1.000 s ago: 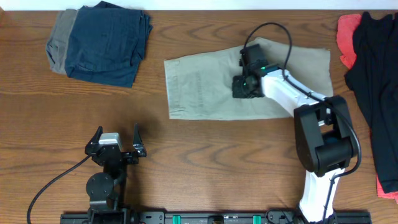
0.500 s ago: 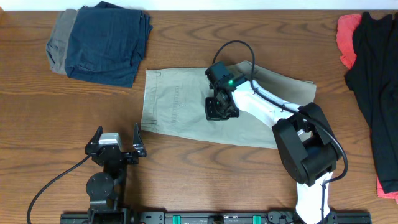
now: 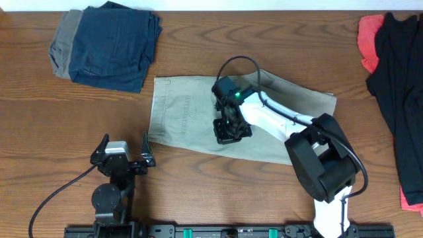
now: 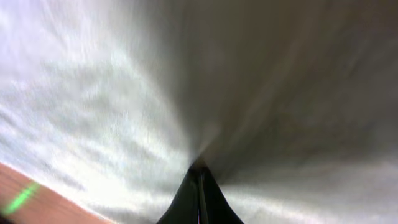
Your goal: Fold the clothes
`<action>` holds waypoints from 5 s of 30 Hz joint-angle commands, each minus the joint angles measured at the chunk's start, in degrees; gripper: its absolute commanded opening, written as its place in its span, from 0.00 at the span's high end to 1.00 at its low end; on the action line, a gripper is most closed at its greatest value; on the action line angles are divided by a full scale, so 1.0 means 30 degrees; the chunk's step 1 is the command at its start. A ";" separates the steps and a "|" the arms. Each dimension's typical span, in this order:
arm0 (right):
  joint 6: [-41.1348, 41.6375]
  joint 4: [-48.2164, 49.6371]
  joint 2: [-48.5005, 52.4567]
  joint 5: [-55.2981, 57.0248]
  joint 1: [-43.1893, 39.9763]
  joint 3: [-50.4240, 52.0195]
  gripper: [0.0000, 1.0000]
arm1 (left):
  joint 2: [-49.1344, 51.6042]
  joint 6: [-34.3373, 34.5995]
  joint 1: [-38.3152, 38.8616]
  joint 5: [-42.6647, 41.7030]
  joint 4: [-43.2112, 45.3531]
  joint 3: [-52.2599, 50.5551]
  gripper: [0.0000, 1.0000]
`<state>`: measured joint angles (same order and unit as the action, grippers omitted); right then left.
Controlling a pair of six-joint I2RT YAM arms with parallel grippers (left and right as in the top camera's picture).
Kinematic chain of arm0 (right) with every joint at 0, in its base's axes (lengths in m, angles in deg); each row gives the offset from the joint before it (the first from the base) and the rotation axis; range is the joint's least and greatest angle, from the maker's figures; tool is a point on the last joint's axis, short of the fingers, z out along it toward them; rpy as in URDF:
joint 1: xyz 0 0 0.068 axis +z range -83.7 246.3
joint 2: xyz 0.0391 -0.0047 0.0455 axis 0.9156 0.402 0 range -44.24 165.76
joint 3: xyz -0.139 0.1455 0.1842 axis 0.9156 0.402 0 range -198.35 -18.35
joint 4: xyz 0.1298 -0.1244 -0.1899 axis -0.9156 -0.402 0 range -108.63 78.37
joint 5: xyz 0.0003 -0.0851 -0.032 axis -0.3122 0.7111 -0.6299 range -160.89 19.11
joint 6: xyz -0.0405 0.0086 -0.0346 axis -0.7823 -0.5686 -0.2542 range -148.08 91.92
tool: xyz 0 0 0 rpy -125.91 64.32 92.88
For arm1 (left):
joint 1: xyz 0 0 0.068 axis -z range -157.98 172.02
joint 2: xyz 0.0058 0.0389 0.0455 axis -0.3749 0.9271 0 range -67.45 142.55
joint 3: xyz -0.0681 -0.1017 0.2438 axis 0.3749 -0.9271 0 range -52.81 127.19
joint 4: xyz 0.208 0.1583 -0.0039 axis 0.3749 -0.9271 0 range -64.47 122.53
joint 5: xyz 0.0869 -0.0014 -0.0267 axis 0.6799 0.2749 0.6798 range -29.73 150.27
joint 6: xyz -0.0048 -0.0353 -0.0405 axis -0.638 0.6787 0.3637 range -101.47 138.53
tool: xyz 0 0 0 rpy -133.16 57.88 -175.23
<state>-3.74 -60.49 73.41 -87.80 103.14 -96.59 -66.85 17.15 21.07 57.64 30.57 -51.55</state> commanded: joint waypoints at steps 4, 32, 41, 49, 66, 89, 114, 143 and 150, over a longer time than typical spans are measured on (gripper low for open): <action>-0.0182 0.2040 -0.2280 -0.0168 0.0284 0.0299 0.99 | -0.0124 -0.0109 0.0080 0.0233 -0.0678 -0.0342 0.02; 0.1807 0.8568 0.1508 -0.0532 0.3235 0.0299 0.99 | -0.0124 -0.0109 0.0080 0.0240 -0.0678 -0.0342 0.02; 0.1887 0.6579 0.1501 -0.1450 0.4379 0.0299 0.99 | -0.0124 -0.0109 0.0080 0.0233 -0.0678 -0.0342 0.02; 0.1887 0.4342 0.1501 -0.2463 0.4619 0.0299 0.99 | -0.0124 -0.0109 0.0080 0.0240 -0.0678 -0.0342 0.02; 0.0736 0.2499 -0.3293 -0.1268 0.2980 0.0226 0.89 | -0.0124 -0.0109 0.0080 0.0240 -0.0685 -0.0342 0.02; -0.0845 -0.5020 -1.0010 1.1577 -1.1191 0.0386 0.01 | -0.0124 -0.0109 0.0080 0.0233 -0.0678 -0.0342 0.02; -0.0845 -0.5005 -1.0003 0.7686 -1.2546 0.0386 0.01 | -0.0124 -0.0022 0.0080 -0.0481 -0.0612 -0.0342 0.02; -0.0845 -0.5005 -1.0003 0.7686 -1.2539 0.0386 0.01 | 0.4510 0.7949 0.0080 -1.1431 -0.1384 0.6288 0.02; -0.0845 -0.5005 -1.0003 0.7686 -1.2539 0.0386 0.01 | 1.2109 0.2601 0.0080 -0.9617 -0.9945 1.4943 0.02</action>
<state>-5.77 -75.51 43.82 -64.92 65.63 -95.41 -38.48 34.00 21.13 23.63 6.64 -15.86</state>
